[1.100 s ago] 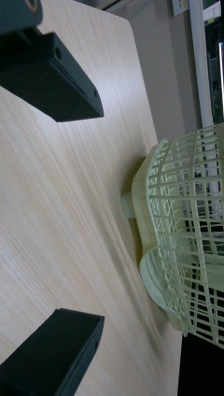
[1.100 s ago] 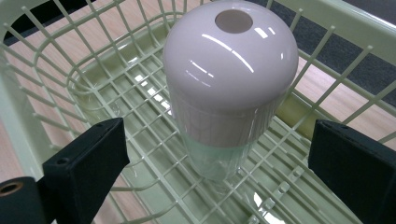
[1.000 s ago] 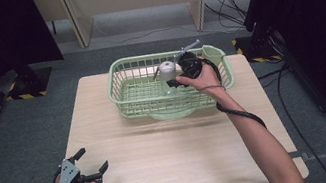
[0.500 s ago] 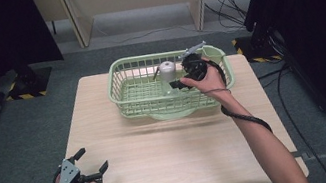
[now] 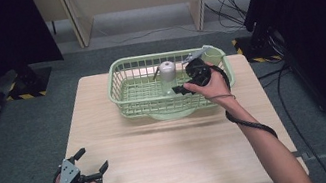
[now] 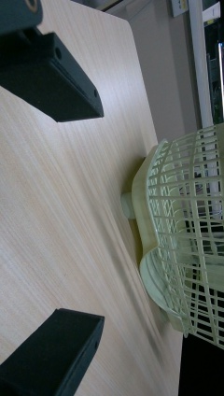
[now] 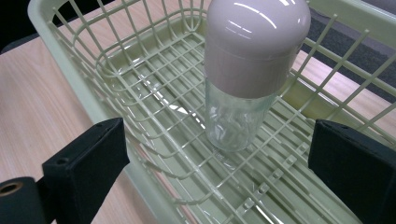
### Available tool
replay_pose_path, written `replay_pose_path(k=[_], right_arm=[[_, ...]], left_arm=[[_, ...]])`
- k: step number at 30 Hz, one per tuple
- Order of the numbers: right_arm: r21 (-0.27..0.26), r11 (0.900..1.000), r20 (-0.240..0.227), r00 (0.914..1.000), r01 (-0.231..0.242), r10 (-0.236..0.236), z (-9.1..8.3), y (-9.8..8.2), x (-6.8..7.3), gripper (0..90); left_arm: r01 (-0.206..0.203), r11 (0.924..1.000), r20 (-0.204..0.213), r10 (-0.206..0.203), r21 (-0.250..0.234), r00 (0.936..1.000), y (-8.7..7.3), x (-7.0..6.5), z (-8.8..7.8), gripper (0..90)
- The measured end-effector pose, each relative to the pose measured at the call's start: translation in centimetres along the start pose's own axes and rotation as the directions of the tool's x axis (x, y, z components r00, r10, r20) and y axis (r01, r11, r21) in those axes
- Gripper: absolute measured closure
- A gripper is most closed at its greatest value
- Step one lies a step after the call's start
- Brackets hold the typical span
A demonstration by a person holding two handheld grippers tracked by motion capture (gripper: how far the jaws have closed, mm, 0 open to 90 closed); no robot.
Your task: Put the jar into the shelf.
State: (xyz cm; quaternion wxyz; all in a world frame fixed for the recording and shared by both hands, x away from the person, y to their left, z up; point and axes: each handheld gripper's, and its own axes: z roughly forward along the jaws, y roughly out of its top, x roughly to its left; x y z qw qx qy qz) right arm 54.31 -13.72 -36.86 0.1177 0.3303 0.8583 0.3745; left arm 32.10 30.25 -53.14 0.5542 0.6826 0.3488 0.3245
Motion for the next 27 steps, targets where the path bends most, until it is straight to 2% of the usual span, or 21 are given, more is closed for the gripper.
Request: replay_pose_path(k=[27], right_arm=[[-0.022,0.999,0.007,0.9997,0.026,-0.025,-2.3,-3.1,1.9,4.9]], left_arm=[[0.0,1.0,-0.002,0.0,0.001,1.0,0.0,0.0,0.0,2.1]])
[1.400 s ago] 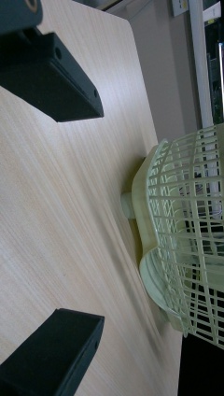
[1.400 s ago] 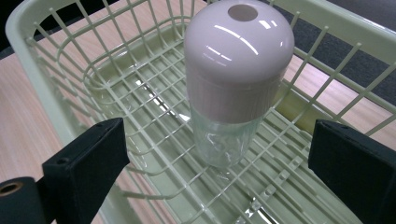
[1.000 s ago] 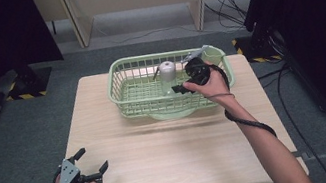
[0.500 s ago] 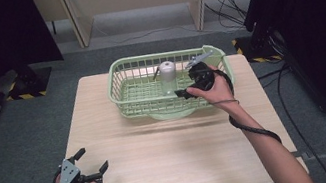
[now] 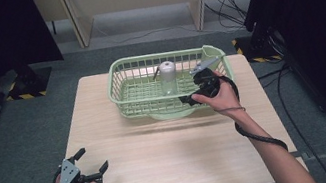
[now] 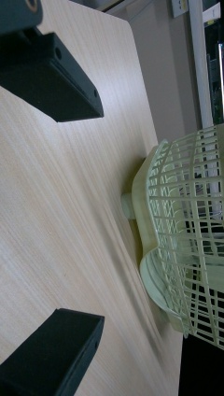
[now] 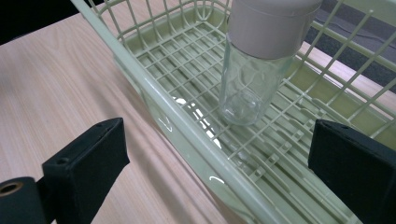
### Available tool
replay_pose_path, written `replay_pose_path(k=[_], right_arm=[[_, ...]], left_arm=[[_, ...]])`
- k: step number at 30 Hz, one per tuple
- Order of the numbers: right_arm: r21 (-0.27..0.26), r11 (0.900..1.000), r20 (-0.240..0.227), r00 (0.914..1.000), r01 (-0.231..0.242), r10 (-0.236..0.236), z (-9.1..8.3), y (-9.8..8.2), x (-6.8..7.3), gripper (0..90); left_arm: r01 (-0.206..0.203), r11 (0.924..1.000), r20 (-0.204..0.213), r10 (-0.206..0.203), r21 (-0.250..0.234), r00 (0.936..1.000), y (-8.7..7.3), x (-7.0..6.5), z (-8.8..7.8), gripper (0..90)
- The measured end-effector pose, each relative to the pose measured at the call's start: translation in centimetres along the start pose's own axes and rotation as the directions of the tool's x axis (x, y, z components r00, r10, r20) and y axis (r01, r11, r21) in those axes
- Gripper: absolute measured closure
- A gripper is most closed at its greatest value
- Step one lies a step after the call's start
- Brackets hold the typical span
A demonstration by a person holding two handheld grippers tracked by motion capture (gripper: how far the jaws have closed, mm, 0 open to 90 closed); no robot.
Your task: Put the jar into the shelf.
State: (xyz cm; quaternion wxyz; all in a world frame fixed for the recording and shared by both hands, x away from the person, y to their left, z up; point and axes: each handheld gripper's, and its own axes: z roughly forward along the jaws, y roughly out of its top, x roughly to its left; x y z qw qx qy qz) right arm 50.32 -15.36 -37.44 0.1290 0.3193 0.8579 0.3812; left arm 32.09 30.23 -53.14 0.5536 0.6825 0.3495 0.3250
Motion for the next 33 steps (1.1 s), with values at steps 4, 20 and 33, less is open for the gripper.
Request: replay_pose_path(k=[4,20,33], right_arm=[[0.003,1.0,0.0,1.0,0.003,-0.003,-0.3,-0.6,0.3,4.9],[-0.019,0.999,0.034,0.9989,0.031,-0.031,-1.7,-3.0,1.1,4.3],[-0.027,1.0,0.019,0.9997,0.012,-0.011,-2.8,-4.2,1.4,4.3]], left_arm=[[0.0,1.0,0.0,0.0,0.0,1.0,0.0,0.0,0.0,2.1],[-0.001,1.0,-0.001,0.001,0.0,1.0,0.0,0.0,0.0,2.1],[0.0,1.0,-0.002,0.0,-0.001,1.0,0.0,0.0,0.0,2.1]])
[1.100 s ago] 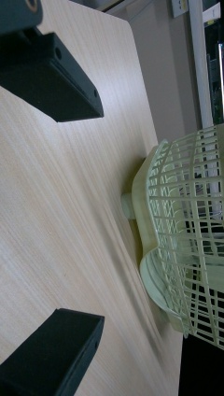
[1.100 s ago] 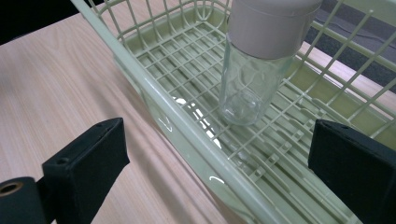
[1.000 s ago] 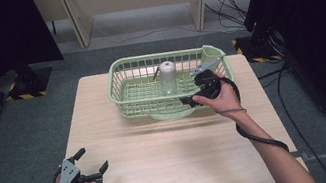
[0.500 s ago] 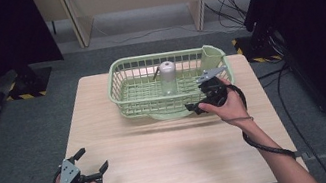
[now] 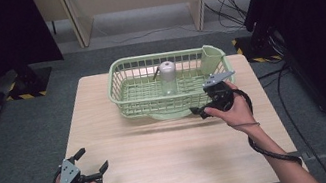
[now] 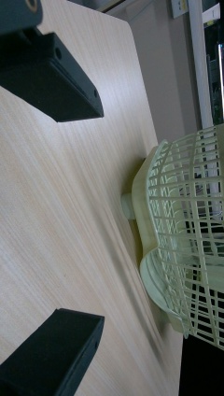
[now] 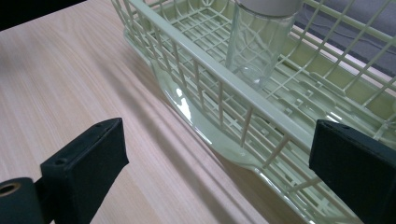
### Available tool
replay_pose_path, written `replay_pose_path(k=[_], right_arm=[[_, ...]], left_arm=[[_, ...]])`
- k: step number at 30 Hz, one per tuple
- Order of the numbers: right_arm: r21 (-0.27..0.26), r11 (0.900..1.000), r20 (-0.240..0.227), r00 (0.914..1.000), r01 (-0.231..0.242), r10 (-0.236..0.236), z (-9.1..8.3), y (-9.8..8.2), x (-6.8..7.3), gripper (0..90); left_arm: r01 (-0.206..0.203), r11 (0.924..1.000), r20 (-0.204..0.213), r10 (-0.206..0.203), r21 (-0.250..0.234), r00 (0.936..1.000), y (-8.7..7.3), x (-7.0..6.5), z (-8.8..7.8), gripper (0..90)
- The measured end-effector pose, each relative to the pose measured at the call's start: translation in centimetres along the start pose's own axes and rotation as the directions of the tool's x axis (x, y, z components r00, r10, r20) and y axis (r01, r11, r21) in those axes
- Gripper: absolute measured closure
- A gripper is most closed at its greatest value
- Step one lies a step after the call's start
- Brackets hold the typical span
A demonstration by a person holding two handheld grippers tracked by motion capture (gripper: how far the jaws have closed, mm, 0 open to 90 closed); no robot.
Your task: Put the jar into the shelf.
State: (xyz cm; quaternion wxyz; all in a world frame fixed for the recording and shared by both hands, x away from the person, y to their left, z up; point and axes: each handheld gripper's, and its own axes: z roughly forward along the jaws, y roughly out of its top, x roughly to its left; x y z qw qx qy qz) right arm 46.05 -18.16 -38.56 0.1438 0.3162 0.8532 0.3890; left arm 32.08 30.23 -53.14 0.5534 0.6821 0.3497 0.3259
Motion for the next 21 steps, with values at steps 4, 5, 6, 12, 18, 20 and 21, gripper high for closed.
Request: replay_pose_path(k=[4,5,6,12,18,20,21], right_arm=[[-0.003,1.0,0.002,1.0,-0.004,0.004,-0.3,-0.5,0.2,4.3],[-0.005,1.0,0.001,1.0,-0.005,0.005,-0.5,-0.7,0.2,4.3],[-0.006,1.0,0.002,1.0,-0.006,0.006,-0.6,-0.8,0.3,4.3],[-0.015,1.0,0.009,0.9999,-0.008,0.008,-1.4,-1.8,0.4,4.3],[-0.028,0.999,0.015,0.9995,-0.029,0.029,-2.0,-3.2,0.6,4.2],[-0.03,0.999,0.02,0.9994,-0.028,0.029,-2.1,-3.5,0.6,4.2],[-0.033,0.999,0.022,0.9992,-0.033,0.034,-2.2,-3.7,0.6,4.2]], left_arm=[[-0.002,1.0,0.0,0.002,0.001,1.0,0.0,0.0,0.0,2.1],[-0.002,1.0,0.0,0.002,0.001,1.0,0.0,0.0,0.0,2.1],[-0.002,1.0,0.0,0.002,0.002,1.0,0.0,0.0,0.0,2.1],[-0.001,1.0,-0.001,0.001,0.001,1.0,0.0,0.0,0.0,2.1],[-0.001,1.0,-0.001,0.001,0.001,1.0,0.0,0.0,0.0,2.1],[0.0,1.0,-0.001,0.0,0.001,1.0,0.0,0.0,0.0,2.1],[0.0,1.0,-0.002,0.0,0.001,1.0,0.0,0.0,0.0,2.1]])
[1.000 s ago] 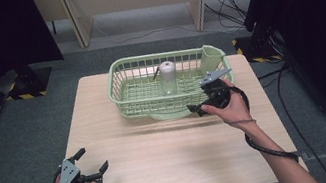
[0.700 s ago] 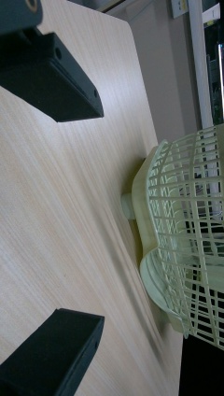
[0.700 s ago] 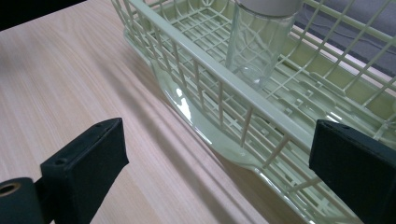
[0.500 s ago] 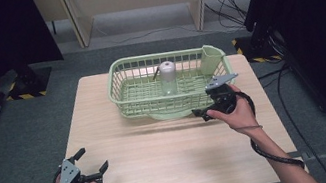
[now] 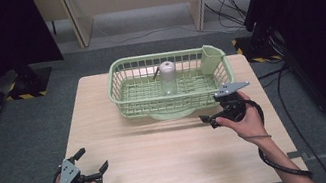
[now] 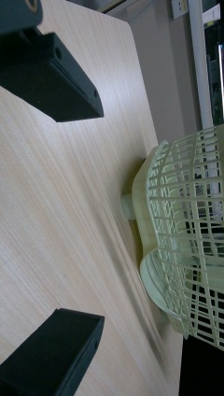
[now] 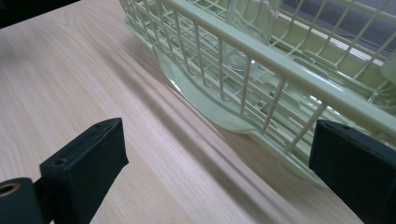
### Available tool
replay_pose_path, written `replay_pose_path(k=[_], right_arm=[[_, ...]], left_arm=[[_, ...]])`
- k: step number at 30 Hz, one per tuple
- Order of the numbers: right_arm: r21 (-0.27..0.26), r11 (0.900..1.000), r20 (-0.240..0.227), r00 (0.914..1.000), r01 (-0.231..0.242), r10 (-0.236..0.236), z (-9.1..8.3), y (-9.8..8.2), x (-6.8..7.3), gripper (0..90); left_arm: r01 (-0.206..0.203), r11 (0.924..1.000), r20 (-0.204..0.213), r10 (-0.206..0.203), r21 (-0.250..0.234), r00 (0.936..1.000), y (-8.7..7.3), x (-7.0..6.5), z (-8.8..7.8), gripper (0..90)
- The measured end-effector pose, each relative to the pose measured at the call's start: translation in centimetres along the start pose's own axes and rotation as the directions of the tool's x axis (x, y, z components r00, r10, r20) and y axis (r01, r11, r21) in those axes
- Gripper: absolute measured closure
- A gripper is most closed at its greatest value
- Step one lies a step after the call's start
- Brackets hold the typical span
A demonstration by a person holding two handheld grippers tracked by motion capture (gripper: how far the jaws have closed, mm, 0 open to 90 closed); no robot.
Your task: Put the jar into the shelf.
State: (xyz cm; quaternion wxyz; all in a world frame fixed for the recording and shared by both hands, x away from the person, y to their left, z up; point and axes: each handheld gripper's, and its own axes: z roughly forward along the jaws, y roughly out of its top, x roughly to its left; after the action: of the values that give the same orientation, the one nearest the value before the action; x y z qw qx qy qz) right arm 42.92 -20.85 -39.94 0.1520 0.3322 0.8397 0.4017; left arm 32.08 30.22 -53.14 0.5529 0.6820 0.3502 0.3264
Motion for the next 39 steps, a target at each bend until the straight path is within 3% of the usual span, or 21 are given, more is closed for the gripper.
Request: replay_pose_path(k=[16,28,39], right_arm=[[-0.016,0.999,0.023,0.9986,-0.047,0.048,-0.7,-3.0,-0.1,4.1],[-0.013,0.995,0.046,0.9938,-0.1,0.101,-0.9,-6.3,-0.6,4.1],[-0.029,0.991,0.064,0.9894,-0.129,0.131,-0.8,-8.2,-0.9,4.2]], left_arm=[[-0.002,1.0,-0.001,0.002,-0.001,1.0,0.0,0.0,0.0,2.1],[0.0,1.0,-0.002,0.0,-0.003,1.0,0.0,0.0,0.0,2.1],[0.0,1.0,-0.002,0.0,-0.003,1.0,0.0,0.0,0.0,2.1]])
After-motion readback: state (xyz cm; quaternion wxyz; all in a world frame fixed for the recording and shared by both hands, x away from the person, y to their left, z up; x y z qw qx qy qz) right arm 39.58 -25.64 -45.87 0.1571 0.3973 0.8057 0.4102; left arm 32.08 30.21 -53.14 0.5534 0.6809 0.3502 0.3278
